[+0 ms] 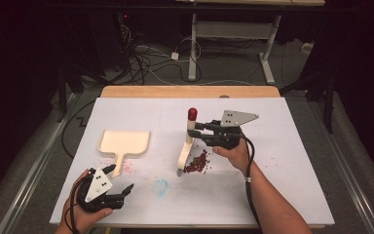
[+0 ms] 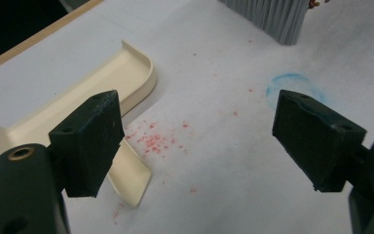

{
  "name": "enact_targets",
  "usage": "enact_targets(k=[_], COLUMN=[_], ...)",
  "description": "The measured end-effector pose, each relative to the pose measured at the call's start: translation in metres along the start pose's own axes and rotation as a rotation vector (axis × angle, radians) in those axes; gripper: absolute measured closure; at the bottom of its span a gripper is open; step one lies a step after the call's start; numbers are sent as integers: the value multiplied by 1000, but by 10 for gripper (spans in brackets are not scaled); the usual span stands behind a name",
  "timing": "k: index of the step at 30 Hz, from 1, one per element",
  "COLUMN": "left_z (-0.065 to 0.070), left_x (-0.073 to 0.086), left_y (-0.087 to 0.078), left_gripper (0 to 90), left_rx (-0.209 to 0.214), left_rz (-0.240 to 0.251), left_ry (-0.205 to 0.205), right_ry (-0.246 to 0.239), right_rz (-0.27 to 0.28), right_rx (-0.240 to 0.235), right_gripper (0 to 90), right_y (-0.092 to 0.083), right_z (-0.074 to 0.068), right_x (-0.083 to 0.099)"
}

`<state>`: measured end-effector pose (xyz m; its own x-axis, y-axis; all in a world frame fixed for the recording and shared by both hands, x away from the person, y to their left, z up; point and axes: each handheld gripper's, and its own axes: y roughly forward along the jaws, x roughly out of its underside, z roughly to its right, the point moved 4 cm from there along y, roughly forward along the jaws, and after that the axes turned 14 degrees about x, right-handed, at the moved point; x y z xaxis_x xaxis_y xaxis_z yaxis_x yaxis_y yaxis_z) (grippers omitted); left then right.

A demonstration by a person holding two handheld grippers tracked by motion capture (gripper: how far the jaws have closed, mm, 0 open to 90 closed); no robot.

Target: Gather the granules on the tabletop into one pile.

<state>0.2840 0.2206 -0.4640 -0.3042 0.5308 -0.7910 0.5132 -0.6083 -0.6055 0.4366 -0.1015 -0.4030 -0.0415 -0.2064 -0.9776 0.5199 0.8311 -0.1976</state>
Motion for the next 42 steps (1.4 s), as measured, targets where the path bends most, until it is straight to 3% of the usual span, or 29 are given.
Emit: enact_targets(k=[7, 15, 20, 21, 22, 23, 24, 25, 26, 29, 32, 35, 42], left_z=[1, 2, 1, 1, 1, 1, 0, 0, 0, 0, 1, 2, 3], left_x=[-1, -2, -2, -2, -2, -2, -2, -2, -2, -2, -2, -2, -2], left_y=[1, 3, 4, 4, 4, 5, 5, 5, 5, 6, 6, 7, 7], left_gripper=[181, 180, 181, 181, 181, 181, 181, 181, 181, 181, 181, 181, 181], left_rx=[6, 10, 13, 15, 17, 17, 19, 21, 21, 24, 27, 34, 38], left_rz=[-6, -11, -13, -14, -15, -16, -15, -14, -15, -19, -18, -23, -26], left_ry=[3, 7, 9, 10, 10, 11, 11, 11, 11, 13, 14, 7, 8], right_ry=[-8, 28, 32, 41, 41, 50, 50, 81, 81, 128, 145, 101, 87], right_rz=[-1, 38, 59, 59, 59, 66, 66, 70, 70, 80, 75, 50, 36], right_rx=[23, 87, 205, 299, 299, 400, 400, 505, 505, 599, 685, 738, 765], right_gripper=[704, 704, 704, 704, 704, 704, 704, 705, 705, 705, 705, 704, 705], right_y=[-13, -20, -16, -15, -15, -15, -15, -16, -16, -14, -12, -9, -21], right_z=[9, 11, 10, 11, 11, 14, 14, 15, 15, 15, 8, -4, -25], right_x=[1, -4, -11, -14, -14, -15, -15, -13, -13, -4, 5, 9, 10])
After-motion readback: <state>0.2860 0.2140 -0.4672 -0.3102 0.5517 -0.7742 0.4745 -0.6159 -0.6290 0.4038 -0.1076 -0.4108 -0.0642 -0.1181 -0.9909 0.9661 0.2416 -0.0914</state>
